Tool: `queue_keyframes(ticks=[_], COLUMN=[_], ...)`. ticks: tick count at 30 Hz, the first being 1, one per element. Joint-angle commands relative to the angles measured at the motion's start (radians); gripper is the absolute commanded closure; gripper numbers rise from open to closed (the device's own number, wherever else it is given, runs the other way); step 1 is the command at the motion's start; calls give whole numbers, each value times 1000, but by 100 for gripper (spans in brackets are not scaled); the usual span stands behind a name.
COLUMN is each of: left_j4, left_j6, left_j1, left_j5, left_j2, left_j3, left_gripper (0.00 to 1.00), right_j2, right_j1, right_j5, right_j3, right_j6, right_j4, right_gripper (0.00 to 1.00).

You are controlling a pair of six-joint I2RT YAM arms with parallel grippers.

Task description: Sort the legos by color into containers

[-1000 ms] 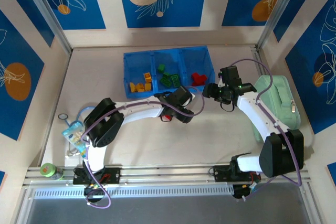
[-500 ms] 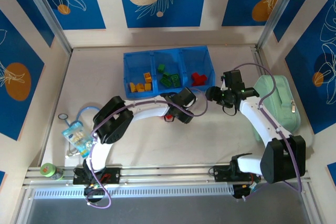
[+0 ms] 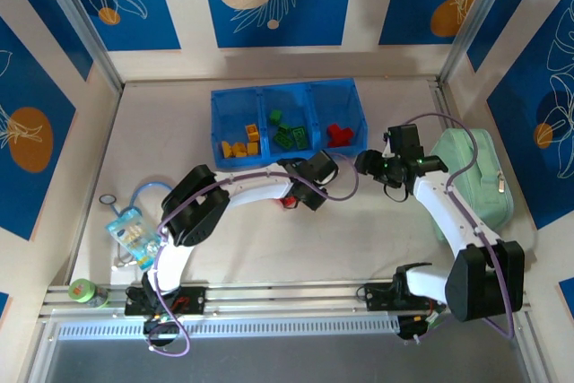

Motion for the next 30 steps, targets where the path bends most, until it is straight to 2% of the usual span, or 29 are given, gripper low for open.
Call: queue_keyframes(ticks=[1,5,21,25,26,29,30], left_j4=[9,11,-149,-170,-170,-190,-201], left_j6=[-22,-36,14,30,30,27,30], left_j1=[13,66,182,199,205,213,212], left_j5=[33,40,10,-20,-27,-37,-43], left_j2=[-54,-69,285,342,346,334,323], left_j3=[57,160,822,910,916,914,907], left_gripper=[73,74,75,73,69,34,30], right_j2=[-48,-83,-142,-154,-158,-163,-165], right_j1=[-28,-58,-50,-46,-44,-42,-41], right_j5=[13,-1,-46,-47,-48,-46,-45], right_j3=[-33,-77,-119,-119,-118,-113,-113], right_j6=[34,65,78,80,80,76,75], right_j4=[0,14,2,0,-3,-12,-15], right_gripper=[34,35,35,35,35,35,35])
